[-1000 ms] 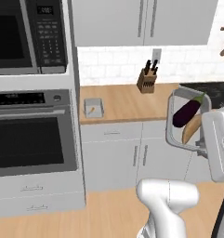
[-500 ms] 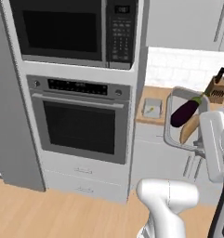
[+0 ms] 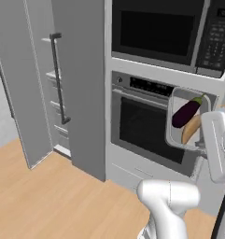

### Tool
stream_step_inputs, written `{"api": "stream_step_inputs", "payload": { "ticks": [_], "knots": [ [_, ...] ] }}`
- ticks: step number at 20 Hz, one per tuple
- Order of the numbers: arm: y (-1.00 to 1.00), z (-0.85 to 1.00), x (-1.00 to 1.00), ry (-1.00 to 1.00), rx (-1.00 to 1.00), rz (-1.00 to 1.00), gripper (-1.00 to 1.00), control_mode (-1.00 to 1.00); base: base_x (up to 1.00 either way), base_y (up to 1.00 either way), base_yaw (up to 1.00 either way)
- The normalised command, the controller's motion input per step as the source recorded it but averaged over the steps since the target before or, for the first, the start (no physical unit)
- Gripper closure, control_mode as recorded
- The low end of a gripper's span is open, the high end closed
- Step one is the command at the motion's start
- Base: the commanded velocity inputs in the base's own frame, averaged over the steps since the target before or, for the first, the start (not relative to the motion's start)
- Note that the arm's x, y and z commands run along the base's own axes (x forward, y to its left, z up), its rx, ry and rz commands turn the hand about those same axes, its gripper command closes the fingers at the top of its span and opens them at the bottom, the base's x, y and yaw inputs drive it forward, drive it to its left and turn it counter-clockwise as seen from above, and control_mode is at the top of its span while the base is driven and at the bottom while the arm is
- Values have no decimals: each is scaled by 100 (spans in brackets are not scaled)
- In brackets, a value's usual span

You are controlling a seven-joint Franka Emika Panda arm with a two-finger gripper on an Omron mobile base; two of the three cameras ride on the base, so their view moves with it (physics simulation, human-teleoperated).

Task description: Take the meat container that has the shrimp and place it on the second highest rack of the freezer. Then take the vegetable container that has the sweet potato and eggplant and place it on the highest rack of the freezer.

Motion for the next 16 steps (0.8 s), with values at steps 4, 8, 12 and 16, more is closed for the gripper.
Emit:
{"api": "stream_step_inputs", "payload": {
  "ticks": [4,8,12,16],
  "knots": [
    [0,0,0,0,0,0,100,100,88,100,20],
    [0,0,0,0,0,0,100,100,100,97,6],
    [0,0,0,0,0,0,100,100,96,100,3],
    [0,0,0,0,0,0,100,100,99,97,0]
  ]
}}
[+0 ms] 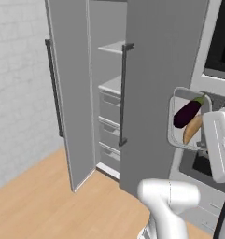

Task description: Take the meat container that has the shrimp and place it on the second highest rack of the freezer. Then take the vegetable container that has the sweet potato and eggplant and place it on the highest rack of the freezer.

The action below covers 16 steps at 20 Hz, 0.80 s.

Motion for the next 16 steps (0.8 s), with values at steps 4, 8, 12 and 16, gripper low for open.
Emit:
{"api": "stream_step_inputs", "payload": {
  "ticks": [4,8,12,16],
  "knots": [
    [0,0,0,0,0,0,100,100,99,72,-3],
    [0,0,0,0,0,0,100,100,96,58,-19],
    [0,0,0,0,0,0,100,100,94,31,-27],
    [0,0,0,0,0,0,100,100,56,-4,-28]
  ]
}}
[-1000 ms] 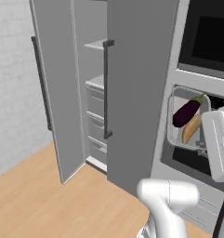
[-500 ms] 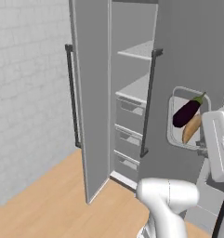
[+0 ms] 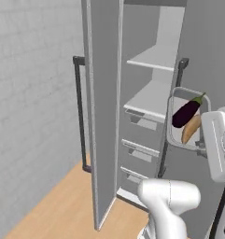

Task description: Take the meat container that has the shrimp and place it on the second highest rack of the freezer. Then take the vegetable container that has the sweet potato and eggplant and place it on the highest rack of the freezer.

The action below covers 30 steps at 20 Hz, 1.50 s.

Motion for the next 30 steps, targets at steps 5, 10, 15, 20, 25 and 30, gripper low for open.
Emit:
{"api": "stream_step_inputs", "payload": {
  "ticks": [5,10,15,20,25,30],
  "knots": [
    [0,0,0,0,0,0,100,100,67,8,-31],
    [0,0,0,0,0,0,100,100,81,35,-38],
    [0,0,0,0,0,0,100,100,62,47,-38],
    [0,0,0,0,0,0,100,100,50,-9,-26],
    [0,0,0,0,0,0,100,100,64,-6,-27],
    [0,0,0,0,0,0,100,100,36,-1,-25]
  ]
}}
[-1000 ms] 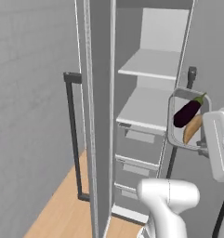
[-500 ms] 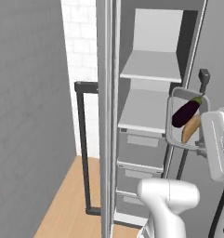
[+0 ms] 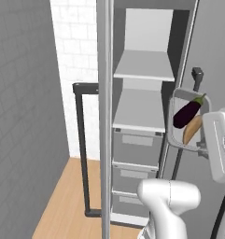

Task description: Take the meat container that has the shrimp and place it on the second highest rack of the freezer. Then take the vegetable container that has the sweet potato and eggplant and place it on the highest rack of the freezer.

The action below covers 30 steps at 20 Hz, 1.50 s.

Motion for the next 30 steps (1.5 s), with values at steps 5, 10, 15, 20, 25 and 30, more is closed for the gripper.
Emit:
{"api": "stream_step_inputs", "payload": {
  "ticks": [5,10,15,20,25,30],
  "knots": [
    [-5,40,17,4,1,-6,100,-100,6,0,-5],
    [-21,77,38,2,-1,1,100,-100,0,0,0],
    [-16,37,56,5,-10,8,100,-100,0,0,0],
    [0,26,64,0,-26,4,100,-100,0,0,0],
    [5,4,79,0,-5,-14,100,-100,0,0,0],
    [1,0,66,-2,0,-18,100,-100,0,0,0]
  ]
}}
